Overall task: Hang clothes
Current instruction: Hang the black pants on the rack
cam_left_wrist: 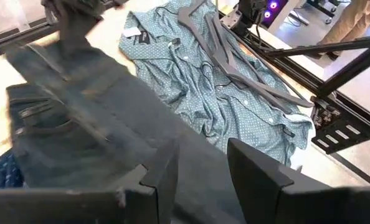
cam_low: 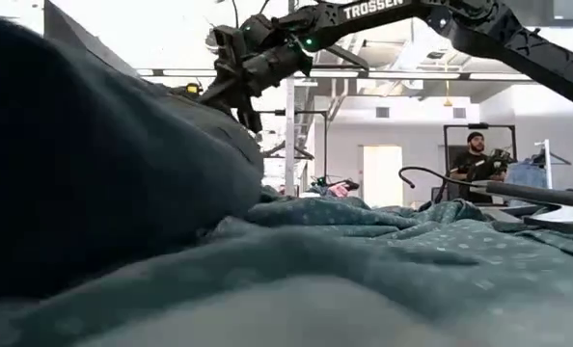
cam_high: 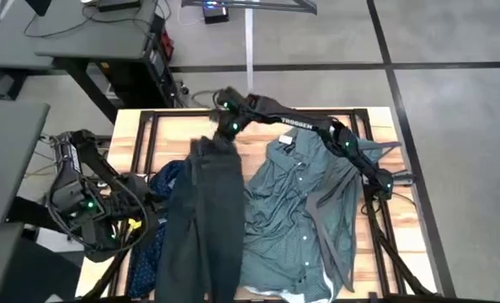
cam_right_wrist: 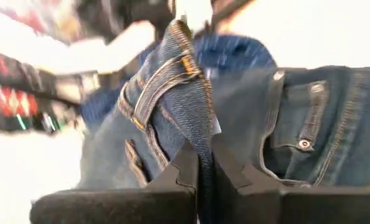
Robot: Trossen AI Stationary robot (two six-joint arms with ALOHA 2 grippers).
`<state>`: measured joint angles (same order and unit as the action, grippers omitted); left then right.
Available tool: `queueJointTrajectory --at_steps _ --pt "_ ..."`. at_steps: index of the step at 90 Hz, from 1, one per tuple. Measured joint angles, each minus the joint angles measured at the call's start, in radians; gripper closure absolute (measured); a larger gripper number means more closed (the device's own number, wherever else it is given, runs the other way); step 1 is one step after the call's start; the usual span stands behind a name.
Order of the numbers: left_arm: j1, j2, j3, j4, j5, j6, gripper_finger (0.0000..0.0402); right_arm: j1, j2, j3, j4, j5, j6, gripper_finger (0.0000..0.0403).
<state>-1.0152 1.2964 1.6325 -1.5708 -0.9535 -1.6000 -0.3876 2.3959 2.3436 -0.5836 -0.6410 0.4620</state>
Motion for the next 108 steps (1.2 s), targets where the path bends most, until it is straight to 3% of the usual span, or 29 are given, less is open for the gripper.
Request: queueJointTrajectory --at_steps 7,19,38,62,80,95,108 --pt "0.011 0.0 0.0 0.0 0.0 0.01 0.0281 -0.017 0.026 -0.007 0.106 0.012 0.1 0.0401" --pt "0.031 0.0 0.0 0.0 0.0 0.032 0.0281 -0.028 0.105 -0.011 0.135 0.048 0.224 0.0396" --pt "0.057 0.0 0.0 -0.001 0.0 0.037 0.0281 -0.009 0.161 -0.01 0.193 0.052 0.32 0.0349" --pt "0.064 0.0 0.0 0.0 0.0 0.029 0.0281 -0.033 0.141 -0.009 0.186 0.033 0.165 0.0245" --pt "0.064 -0.015 0.0 0.0 0.013 0.048 0.0281 -0.063 0.098 -0.009 0.179 -0.069 0.105 0.0161" --pt "0.064 -0.021 0.0 0.0 0.015 0.098 0.0281 -0.082 -0.011 -0.01 0.114 -0.12 -0.025 0.0144" --pt "0.063 -0.026 0.0 0.001 0.047 0.159 0.0281 -0.037 -0.168 -0.007 -0.055 -0.051 -0.194 0.0143"
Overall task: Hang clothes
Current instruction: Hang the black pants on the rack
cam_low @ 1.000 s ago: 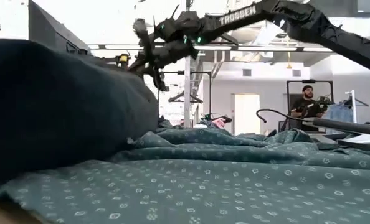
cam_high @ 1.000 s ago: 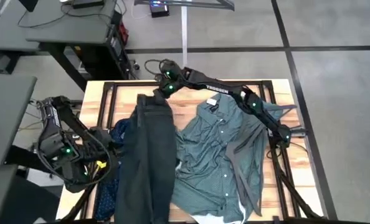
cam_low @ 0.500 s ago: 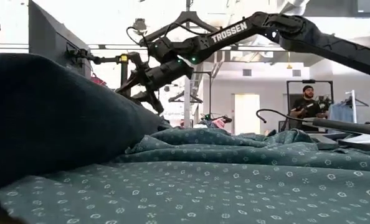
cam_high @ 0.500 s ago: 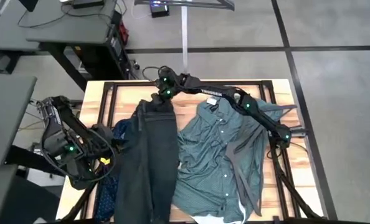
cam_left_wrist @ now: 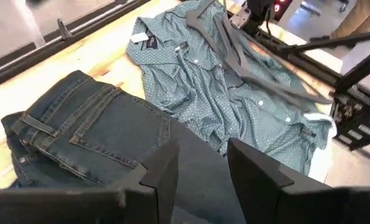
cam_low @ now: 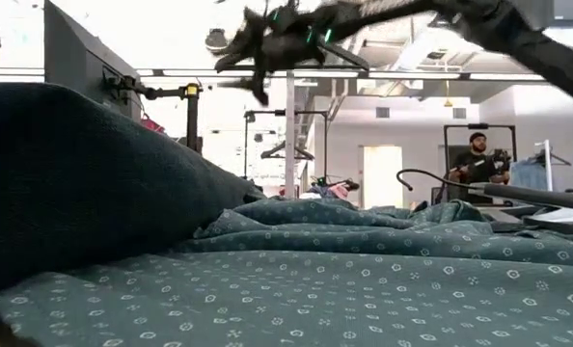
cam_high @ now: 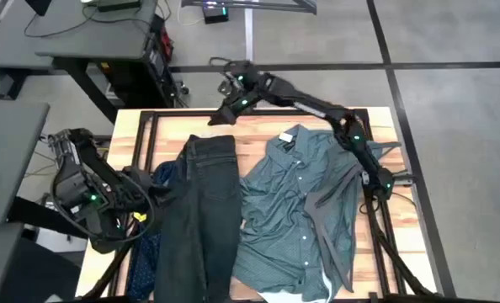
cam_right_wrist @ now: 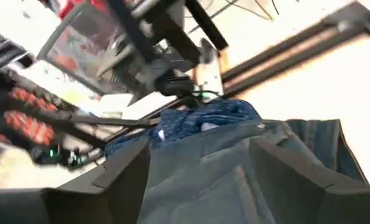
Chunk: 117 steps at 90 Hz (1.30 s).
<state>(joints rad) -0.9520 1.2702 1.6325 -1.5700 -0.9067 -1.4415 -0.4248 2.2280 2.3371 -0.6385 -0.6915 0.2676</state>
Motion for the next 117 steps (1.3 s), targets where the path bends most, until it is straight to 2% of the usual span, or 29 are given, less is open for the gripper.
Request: queueJointTrajectory --at_steps 14,24,34,47,60,76,99,117 --pt "-0.002 -0.026 0.0 -0.001 0.094 0.053 0.0281 0.145 -0.137 -0.001 -0.331 0.252 -0.174 0.0143" --pt "-0.01 -0.041 0.0 -0.001 0.096 0.099 0.0281 0.291 -0.196 -0.001 -0.5 0.403 -0.158 0.0143" --pt "-0.01 -0.044 0.0 -0.001 0.093 0.163 0.0281 0.461 -0.203 -0.001 -0.528 0.5 -0.052 0.0143" --pt "-0.009 -0.043 0.0 -0.001 0.091 0.217 0.0281 0.643 -0.179 -0.004 -0.47 0.698 0.039 0.0143" --pt "-0.009 -0.039 0.0 -0.001 0.091 0.211 0.0281 0.687 -0.18 -0.003 -0.441 0.722 0.137 0.0143" --pt "-0.009 0.027 -0.014 0.062 0.103 0.11 0.0281 0.701 -0.205 -0.003 -0.508 0.726 0.222 0.0143" --pt "-0.043 0.241 -0.206 0.482 0.329 -0.117 0.0281 0.798 -0.213 -0.003 -0.605 0.784 0.248 0.0143" --pt "-0.033 0.434 -0.234 0.524 0.441 -0.28 0.0281 0.866 -0.213 -0.003 -0.603 0.877 0.266 0.0143"
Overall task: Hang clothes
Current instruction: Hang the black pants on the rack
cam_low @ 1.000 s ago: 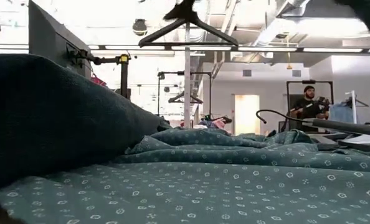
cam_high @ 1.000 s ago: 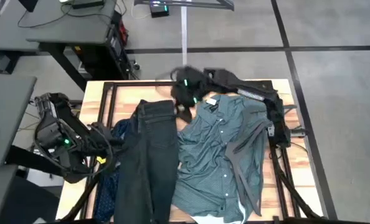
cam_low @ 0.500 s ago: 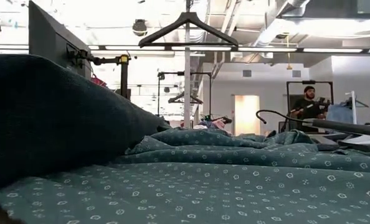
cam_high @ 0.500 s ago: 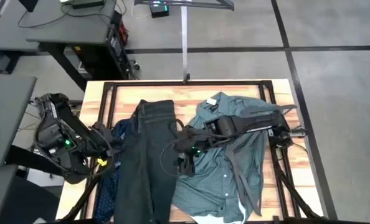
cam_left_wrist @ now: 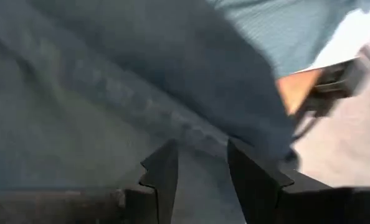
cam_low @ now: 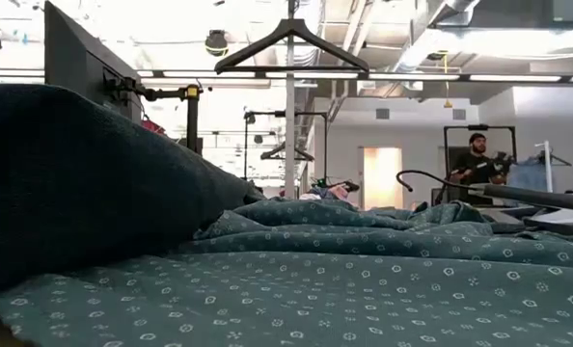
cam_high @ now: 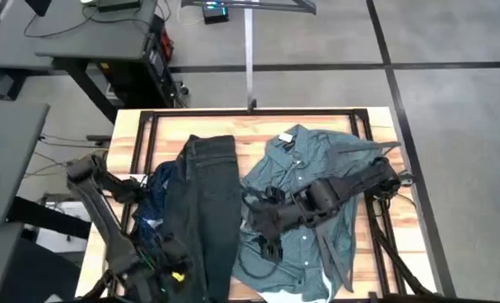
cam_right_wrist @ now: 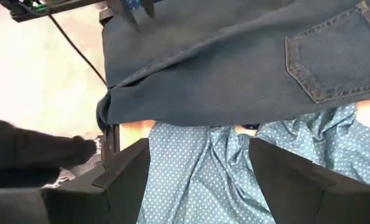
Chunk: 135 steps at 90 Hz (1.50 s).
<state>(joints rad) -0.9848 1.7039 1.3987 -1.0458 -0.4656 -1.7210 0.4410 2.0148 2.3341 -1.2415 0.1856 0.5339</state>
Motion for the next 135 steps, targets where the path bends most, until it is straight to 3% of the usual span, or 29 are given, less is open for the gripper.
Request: queueJointTrajectory --at_steps 18,35,49,67,93,135 --pt "0.02 0.109 0.001 0.184 0.051 -0.053 0.0281 0.017 0.0 0.0 -0.001 0.004 0.054 0.0143" --pt "0.035 0.161 0.001 0.202 0.049 -0.181 0.0281 0.025 0.0 0.0 -0.001 0.004 0.069 0.0143" --pt "0.042 0.163 0.001 0.207 0.061 -0.21 0.0276 0.023 0.0 0.0 -0.003 0.008 0.064 0.0143" --pt "0.044 0.163 -0.006 0.206 0.099 -0.212 0.0241 0.022 0.0 0.0 -0.005 0.008 0.058 0.0143" --pt "0.025 0.163 -0.106 0.438 0.121 -0.265 0.019 0.021 0.0 0.0 -0.019 0.008 0.044 0.0143" --pt "0.043 0.163 -0.222 0.62 0.1 -0.306 0.0184 0.016 0.001 0.0 -0.018 0.008 0.034 0.0143"
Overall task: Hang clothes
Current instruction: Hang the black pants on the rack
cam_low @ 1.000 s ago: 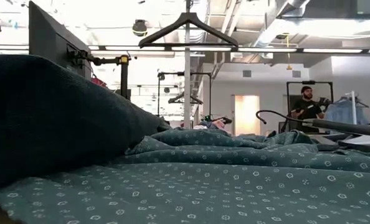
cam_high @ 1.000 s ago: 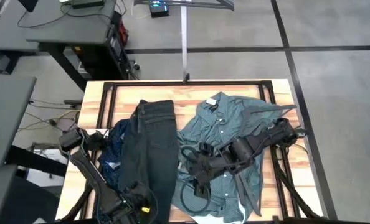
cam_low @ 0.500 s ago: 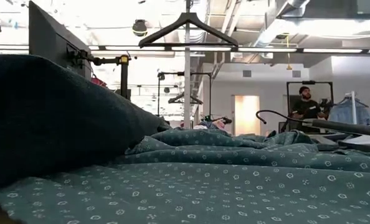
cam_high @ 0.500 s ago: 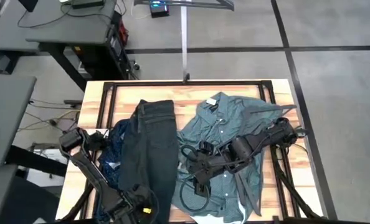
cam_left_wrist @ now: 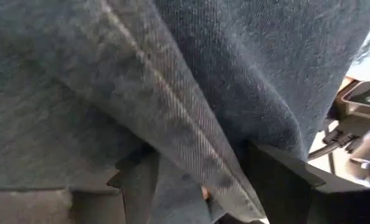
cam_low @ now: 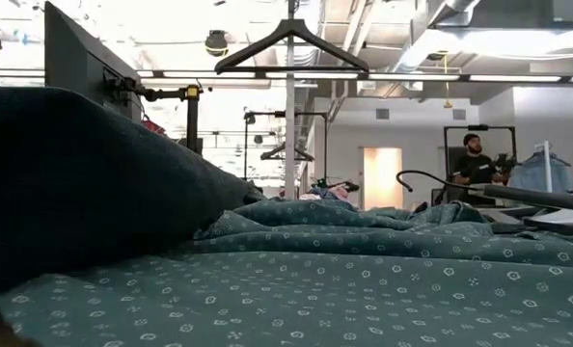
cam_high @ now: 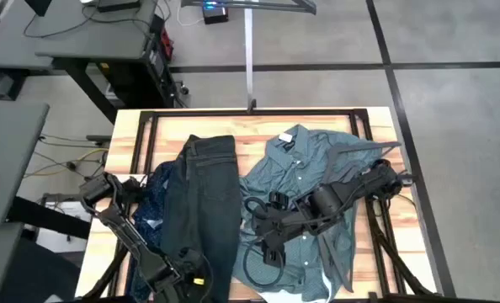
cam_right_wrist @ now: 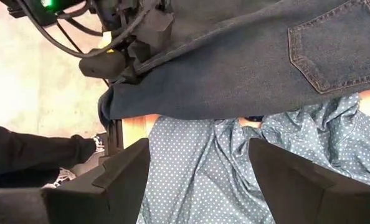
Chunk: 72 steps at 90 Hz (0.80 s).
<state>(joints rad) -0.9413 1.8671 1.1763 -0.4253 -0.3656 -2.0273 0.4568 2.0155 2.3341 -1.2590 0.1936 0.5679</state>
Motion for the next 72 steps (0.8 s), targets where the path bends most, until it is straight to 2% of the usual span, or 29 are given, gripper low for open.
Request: queueJointTrajectory --at_steps 9,19,28,38,42,56,64,72 --pt "0.009 0.0 -0.003 -0.014 0.01 0.036 0.0187 -0.002 0.0 0.0 0.002 0.0 0.0 0.0143" --pt "0.024 0.0 -0.003 -0.038 0.143 0.157 0.0212 -0.002 0.0 0.0 0.002 0.0 0.0 0.0143" --pt "0.014 0.0 0.003 -0.051 0.216 0.249 0.0268 -0.002 0.0 0.0 -0.004 0.0 0.002 0.0143" --pt "-0.003 -0.02 0.041 -0.085 0.213 0.379 0.0362 0.008 0.0 0.0 -0.017 0.0 0.007 0.0143" --pt "-0.011 -0.033 0.062 -0.092 0.199 0.437 0.0385 0.017 0.0 0.0 -0.018 0.0 0.007 0.0143" --pt "-0.059 -0.098 0.15 -0.129 0.153 0.698 0.0398 0.048 0.0 0.0 -0.017 -0.001 0.008 0.0143" --pt "-0.088 -0.153 0.194 -0.194 0.13 0.774 0.0399 0.065 0.0 0.0 -0.016 0.0 0.008 0.0143" --pt "-0.115 -0.215 0.219 -0.292 0.093 0.787 0.04 0.078 0.0 0.0 -0.016 0.0 0.013 0.0143"
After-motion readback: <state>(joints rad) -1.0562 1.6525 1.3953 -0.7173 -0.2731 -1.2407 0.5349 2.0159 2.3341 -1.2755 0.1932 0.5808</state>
